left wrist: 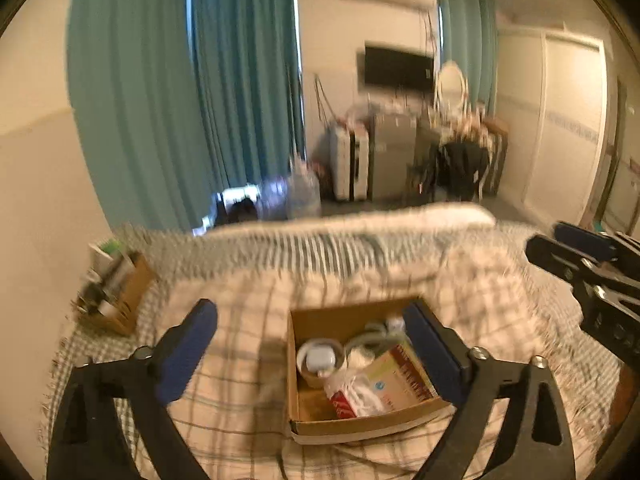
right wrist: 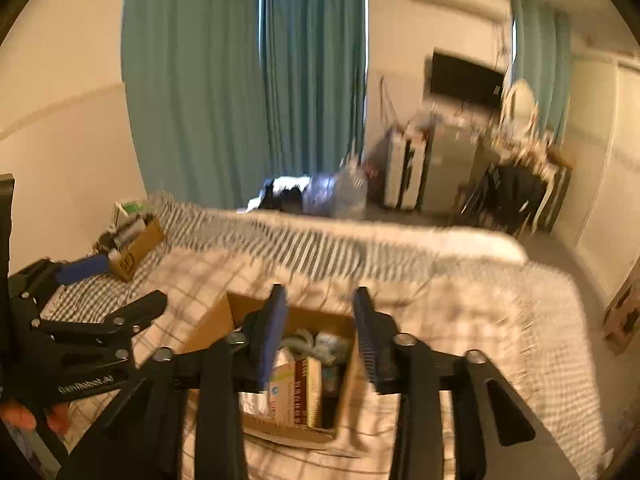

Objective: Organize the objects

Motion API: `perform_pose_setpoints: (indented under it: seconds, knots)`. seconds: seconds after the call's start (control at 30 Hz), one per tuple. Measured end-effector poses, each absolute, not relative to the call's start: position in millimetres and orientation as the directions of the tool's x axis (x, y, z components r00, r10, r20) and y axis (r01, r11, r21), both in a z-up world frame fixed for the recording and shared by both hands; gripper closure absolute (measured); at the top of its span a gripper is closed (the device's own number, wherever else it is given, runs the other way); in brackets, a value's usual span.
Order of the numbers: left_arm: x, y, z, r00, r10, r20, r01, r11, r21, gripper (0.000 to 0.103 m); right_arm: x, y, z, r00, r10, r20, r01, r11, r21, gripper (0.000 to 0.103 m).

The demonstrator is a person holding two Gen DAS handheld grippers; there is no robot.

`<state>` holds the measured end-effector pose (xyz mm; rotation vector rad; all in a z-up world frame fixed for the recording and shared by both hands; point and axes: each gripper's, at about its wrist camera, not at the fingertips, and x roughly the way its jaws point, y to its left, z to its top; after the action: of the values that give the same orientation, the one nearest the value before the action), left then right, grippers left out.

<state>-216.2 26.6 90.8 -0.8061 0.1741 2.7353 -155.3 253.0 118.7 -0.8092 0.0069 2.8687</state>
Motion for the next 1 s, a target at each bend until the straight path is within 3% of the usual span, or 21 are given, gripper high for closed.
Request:
perform_pose_setpoints:
  seconds: [0.07, 0.17, 0.23, 0.37, 0.53, 0.7, 0.83, 1.0]
  knots:
    - [-194.6, 20.8, 110.7, -0.826, 0.244, -0.508, -0.299, -0.954, 0.027, 0.003, -127.2, 248.0, 145.2, -0.863, 0.184, -0.470, -0.177, -0.982, -0.060, 0.035]
    - [-167.6, 15.9, 130.4, -0.849, 0.246, -0.467, -0.293, -0.956, 0.029, 0.000, -93.3, 245.2, 169.4, -0.880, 0.199, -0.431, -0.195, -0.979, -0.052, 0.030]
    - [-150.6, 13.8, 138.9, -0.864, 0.244, -0.441, -0.288, -0.957, 0.035, 0.000, -75.4, 244.2, 178.6, -0.886, 0.220, -0.409, -0.217, -0.975, -0.053, 0.015]
    - [-120.7, 9.7, 146.5, -0.890, 0.232, -0.392, -0.265, -0.964, 0.032, 0.000, -42.0, 239.9, 185.6, -0.899, 0.264, -0.351, -0.251, -0.965, -0.083, 0.000]
    - [-96.9, 5.1, 135.6, -0.904, 0.244, -0.351, -0.252, -0.967, -0.023, 0.000, -16.0, 240.2, 167.9, -0.903, 0.279, -0.326, -0.267, -0.960, -0.083, 0.001]
    - [-82.0, 4.2, 98.6, -0.929, 0.216, -0.301, -0.217, -0.976, -0.030, 0.000, -11.7, 255.4, 110.5, -0.860, 0.351, -0.371, -0.338, -0.936, -0.102, 0.000]
    - [-91.9, 15.1, 49.8, -0.921, 0.158, -0.357, -0.196, -0.978, 0.072, 0.000, -30.2, 272.9, 54.3, -0.846, 0.321, -0.427, -0.343, -0.939, -0.025, 0.000]
    - [-99.6, 24.4, 13.9, -0.894, 0.158, -0.418, -0.206, -0.976, 0.073, 0.000, -55.1, 276.3, 28.3, -0.838, 0.283, -0.467, -0.300, -0.953, -0.041, 0.000]
